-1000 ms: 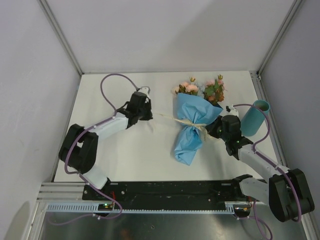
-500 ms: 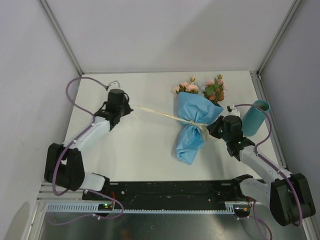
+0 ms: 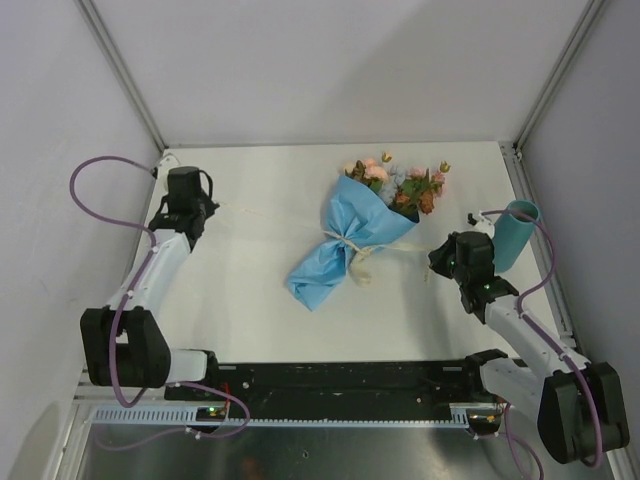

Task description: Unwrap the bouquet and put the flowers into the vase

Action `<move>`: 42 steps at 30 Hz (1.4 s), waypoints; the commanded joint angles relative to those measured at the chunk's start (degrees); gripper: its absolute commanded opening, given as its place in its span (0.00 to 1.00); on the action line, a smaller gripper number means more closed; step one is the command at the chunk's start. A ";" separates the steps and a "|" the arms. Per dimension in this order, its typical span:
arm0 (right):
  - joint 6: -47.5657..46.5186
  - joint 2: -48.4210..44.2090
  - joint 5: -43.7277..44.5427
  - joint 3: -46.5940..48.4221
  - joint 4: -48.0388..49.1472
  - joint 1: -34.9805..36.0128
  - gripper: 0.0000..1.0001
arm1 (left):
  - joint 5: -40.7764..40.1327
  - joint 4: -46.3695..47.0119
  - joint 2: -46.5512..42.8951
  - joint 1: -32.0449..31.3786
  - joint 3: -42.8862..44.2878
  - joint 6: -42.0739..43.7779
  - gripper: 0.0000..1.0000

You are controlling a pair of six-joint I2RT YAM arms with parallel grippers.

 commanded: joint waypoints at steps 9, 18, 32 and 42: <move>-2.02 -6.88 6.59 4.51 -6.08 -2.76 0.00 | 5.61 -2.46 2.04 4.90 5.64 -2.73 0.00; -4.33 -13.80 11.26 10.31 -10.08 -3.62 0.00 | 8.79 -2.35 1.79 5.41 6.09 -3.62 0.00; -6.02 -15.14 -5.13 12.70 -21.88 -1.95 0.08 | 12.02 -2.31 -3.89 5.37 1.47 -2.85 0.58; -3.93 -13.18 -11.14 12.95 -21.33 4.30 0.41 | 22.46 -1.59 -5.93 -8.35 -4.57 -1.26 0.62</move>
